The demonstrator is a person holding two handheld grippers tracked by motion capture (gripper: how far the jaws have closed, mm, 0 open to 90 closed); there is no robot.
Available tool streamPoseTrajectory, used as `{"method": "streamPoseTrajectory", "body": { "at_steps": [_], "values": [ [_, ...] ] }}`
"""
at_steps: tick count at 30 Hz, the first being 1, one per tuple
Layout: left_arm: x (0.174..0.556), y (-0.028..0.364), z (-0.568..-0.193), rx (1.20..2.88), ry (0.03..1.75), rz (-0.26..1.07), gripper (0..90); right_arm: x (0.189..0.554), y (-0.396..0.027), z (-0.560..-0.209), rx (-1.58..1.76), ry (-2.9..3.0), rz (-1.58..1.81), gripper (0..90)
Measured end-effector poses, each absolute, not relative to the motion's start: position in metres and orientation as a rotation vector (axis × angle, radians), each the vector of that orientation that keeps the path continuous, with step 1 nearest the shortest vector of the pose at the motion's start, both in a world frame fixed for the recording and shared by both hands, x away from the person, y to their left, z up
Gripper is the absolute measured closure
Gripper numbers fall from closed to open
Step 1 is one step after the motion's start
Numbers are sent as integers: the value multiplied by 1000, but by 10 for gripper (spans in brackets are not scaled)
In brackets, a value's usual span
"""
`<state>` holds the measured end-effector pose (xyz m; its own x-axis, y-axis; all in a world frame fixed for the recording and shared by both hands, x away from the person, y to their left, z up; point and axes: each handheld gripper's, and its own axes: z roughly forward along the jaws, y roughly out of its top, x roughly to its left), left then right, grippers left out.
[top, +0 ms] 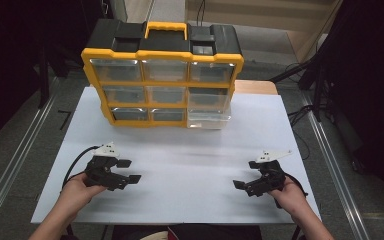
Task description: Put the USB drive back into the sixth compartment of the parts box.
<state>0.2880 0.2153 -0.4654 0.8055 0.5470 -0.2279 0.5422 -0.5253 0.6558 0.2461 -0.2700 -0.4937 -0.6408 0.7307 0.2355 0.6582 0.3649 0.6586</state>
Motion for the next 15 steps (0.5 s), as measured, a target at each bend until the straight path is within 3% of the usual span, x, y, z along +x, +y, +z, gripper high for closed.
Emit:
{"method": "streamPoseTrajectory", "body": {
  "at_steps": [15],
  "values": [
    [287, 221, -469, 2236, 819, 17, 286, 246, -270, -494, 1281, 2516, 1141, 0]
  ]
}}
